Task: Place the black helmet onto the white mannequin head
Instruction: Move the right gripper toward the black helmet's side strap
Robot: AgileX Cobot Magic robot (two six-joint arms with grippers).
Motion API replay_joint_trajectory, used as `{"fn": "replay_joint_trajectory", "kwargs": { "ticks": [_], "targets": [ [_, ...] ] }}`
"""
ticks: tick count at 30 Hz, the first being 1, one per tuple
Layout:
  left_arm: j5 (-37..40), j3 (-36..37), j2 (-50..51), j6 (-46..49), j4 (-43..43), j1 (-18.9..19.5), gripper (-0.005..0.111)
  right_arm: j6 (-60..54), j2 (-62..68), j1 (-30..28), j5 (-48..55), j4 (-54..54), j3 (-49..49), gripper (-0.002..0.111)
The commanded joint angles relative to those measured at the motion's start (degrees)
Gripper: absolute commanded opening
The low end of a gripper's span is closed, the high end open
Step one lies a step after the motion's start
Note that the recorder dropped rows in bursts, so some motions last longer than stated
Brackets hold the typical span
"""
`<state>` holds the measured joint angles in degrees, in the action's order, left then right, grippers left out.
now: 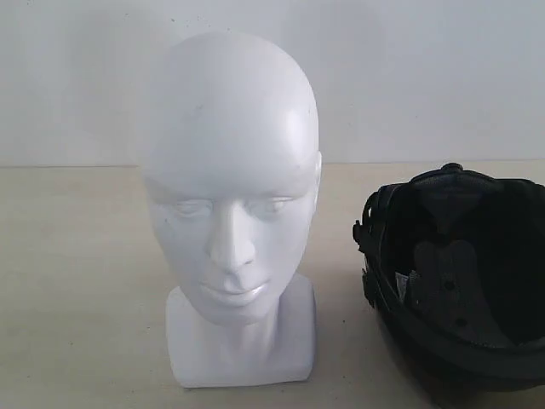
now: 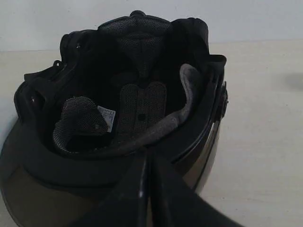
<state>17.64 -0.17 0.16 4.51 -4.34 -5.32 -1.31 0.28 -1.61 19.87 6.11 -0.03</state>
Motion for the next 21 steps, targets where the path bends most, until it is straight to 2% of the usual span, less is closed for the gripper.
{"fn": "replay_joint_trajectory", "kwargs": {
  "ticks": [1, 7, 13, 21],
  "targets": [
    [-0.09, 0.17, -0.16, 0.17, -0.60, 0.18, 0.004, -0.09, -0.28, -0.15, -1.63, -0.38, 0.03, 0.003],
    [-0.09, 0.17, -0.16, 0.17, -0.60, 0.18, 0.004, -0.09, -0.28, -0.15, -4.60, -0.38, 0.03, 0.003],
    [-0.09, 0.17, -0.16, 0.17, -0.60, 0.18, 0.004, -0.09, -0.28, -0.15, -14.67, -0.65, 0.03, 0.003],
    [-0.09, 0.17, -0.16, 0.17, -0.60, 0.18, 0.004, -0.09, -0.28, -0.15, -22.06, -0.65, 0.03, 0.003]
  ]
}}
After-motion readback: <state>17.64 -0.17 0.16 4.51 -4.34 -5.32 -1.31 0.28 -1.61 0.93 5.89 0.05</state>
